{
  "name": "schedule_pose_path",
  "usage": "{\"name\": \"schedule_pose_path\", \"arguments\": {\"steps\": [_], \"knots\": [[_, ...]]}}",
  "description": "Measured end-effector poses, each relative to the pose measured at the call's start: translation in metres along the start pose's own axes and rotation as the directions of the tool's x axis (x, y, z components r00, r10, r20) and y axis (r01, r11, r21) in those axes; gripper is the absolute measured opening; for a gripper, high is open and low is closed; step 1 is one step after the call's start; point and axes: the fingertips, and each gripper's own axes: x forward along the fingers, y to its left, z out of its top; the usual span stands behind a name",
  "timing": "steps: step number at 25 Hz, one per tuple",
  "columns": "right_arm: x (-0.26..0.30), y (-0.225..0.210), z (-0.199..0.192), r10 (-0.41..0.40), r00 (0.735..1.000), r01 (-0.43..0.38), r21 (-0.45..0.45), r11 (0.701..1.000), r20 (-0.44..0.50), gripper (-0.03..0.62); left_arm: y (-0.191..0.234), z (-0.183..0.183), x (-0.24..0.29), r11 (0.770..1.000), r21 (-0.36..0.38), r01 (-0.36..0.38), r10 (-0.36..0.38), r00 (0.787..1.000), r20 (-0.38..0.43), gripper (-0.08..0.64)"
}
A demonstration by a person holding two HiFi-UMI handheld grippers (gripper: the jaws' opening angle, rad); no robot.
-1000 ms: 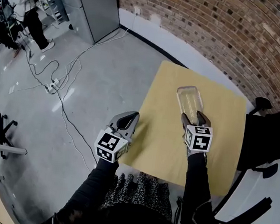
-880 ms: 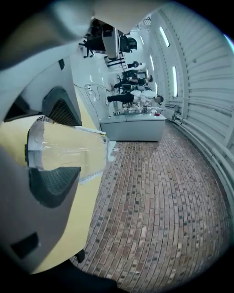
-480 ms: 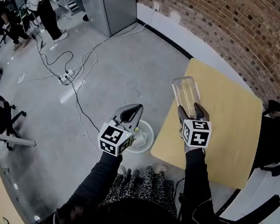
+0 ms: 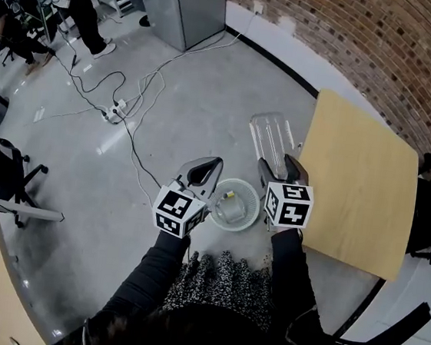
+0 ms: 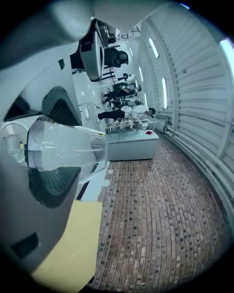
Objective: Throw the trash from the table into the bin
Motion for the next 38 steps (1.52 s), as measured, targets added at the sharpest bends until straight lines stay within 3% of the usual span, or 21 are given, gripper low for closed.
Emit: {"name": "schedule_pose_path", "arguments": {"steps": [6,14,22,38], "knots": [[0.009,0.049,-0.020,0.020,1.000,-0.020,0.006,1.000,-0.013,0.290,0.021,-0.018,-0.033,1.000,-0.012,-0.001,0.001,1.000,-0.009,0.005],[0.016,0.076,-0.071,0.022,0.997,-0.019,0.039,0.999,-0.080,0.290,0.032,-0.046,-0.048,0.999,-0.045,-0.002,0.001,1.000,-0.028,0.005],[0.033,0.099,-0.136,0.085,0.986,-0.076,0.068,0.995,-0.145,0.290,0.043,-0.089,-0.053,0.995,-0.087,-0.041,0.037,0.998,-0.050,0.005],[0.078,0.069,-0.291,0.087,0.941,-0.053,0.110,0.993,-0.328,0.291,0.034,-0.172,-0.039,0.990,-0.111,-0.082,0.072,0.993,-0.095,0.005]]}}
